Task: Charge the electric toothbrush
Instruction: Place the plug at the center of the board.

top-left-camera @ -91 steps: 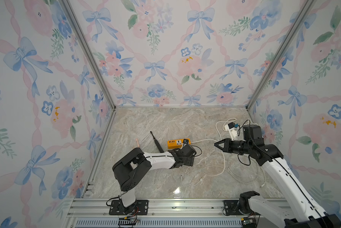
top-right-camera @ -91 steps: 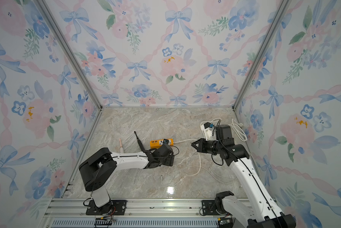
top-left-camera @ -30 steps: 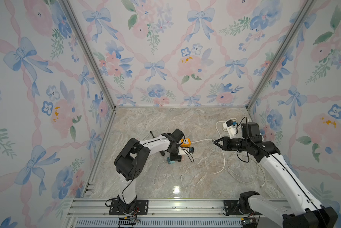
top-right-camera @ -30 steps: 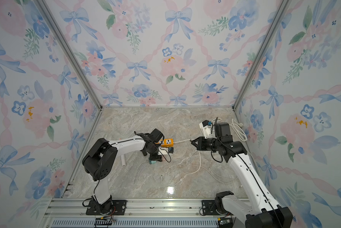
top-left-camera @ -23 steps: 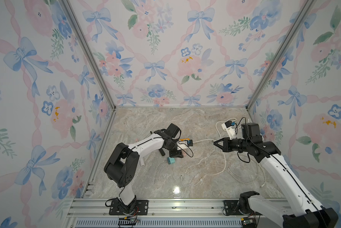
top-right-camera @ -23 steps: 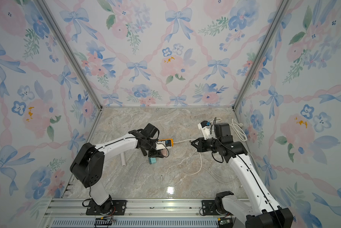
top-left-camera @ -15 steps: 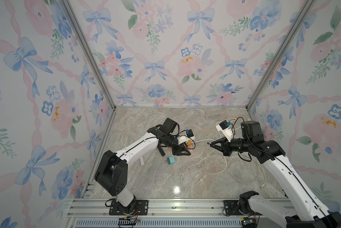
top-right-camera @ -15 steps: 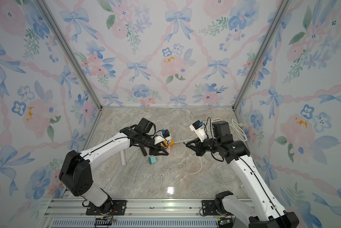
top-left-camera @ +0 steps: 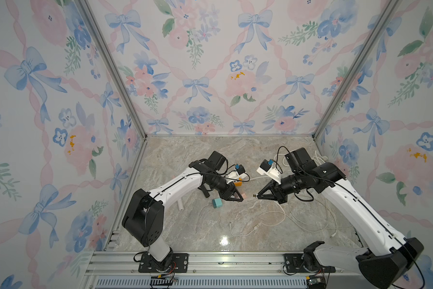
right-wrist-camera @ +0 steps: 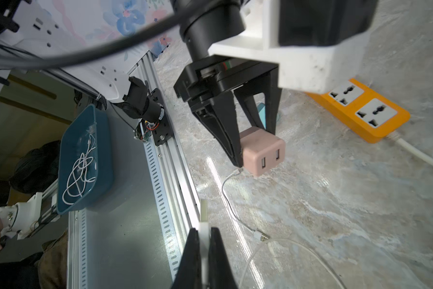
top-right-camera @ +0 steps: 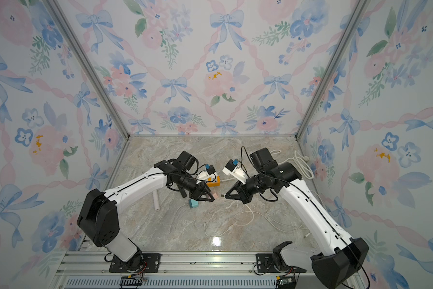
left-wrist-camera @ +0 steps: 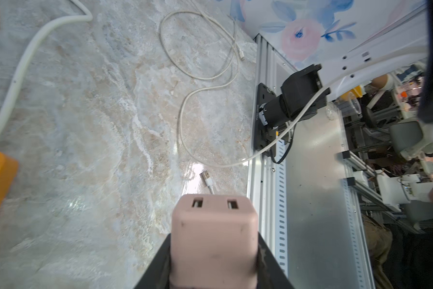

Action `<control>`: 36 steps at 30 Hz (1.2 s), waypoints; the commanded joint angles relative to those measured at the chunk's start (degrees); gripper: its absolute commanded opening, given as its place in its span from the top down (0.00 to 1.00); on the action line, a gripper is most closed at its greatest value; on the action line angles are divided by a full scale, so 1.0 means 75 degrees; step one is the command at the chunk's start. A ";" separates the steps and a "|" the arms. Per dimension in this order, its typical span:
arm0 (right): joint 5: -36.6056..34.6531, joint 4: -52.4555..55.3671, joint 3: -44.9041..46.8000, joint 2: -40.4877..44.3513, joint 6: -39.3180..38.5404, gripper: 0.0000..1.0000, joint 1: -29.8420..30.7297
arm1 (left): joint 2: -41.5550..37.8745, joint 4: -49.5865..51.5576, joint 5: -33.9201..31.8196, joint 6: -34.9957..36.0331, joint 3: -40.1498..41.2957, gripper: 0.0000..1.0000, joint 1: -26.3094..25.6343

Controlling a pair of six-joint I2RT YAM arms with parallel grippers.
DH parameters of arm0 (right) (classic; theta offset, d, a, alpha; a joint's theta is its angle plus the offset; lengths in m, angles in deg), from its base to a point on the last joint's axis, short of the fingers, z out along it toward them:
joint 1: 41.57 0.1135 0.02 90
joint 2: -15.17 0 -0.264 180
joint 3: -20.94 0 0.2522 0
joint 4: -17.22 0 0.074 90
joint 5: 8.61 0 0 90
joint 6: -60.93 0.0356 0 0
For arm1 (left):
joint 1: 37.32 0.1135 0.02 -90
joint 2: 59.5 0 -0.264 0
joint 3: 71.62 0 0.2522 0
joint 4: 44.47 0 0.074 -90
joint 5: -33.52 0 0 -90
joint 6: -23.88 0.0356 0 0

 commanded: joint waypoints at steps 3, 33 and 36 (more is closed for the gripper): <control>-0.1795 -0.2518 0.1389 0.0363 0.2359 1.00 -0.0846 | 0.1082 0.0181 -0.4280 0.0288 -0.0469 1.00 -0.0920; -0.2118 -0.3615 0.2947 0.2488 0.3099 1.00 -0.1062 | 0.0830 -0.1474 -0.8446 0.0288 0.0783 0.21 -0.2494; -0.2116 -0.3662 0.3005 0.2584 0.3230 1.00 -0.1050 | 0.0990 -0.1796 -0.8662 0.0428 0.0946 0.22 -0.2624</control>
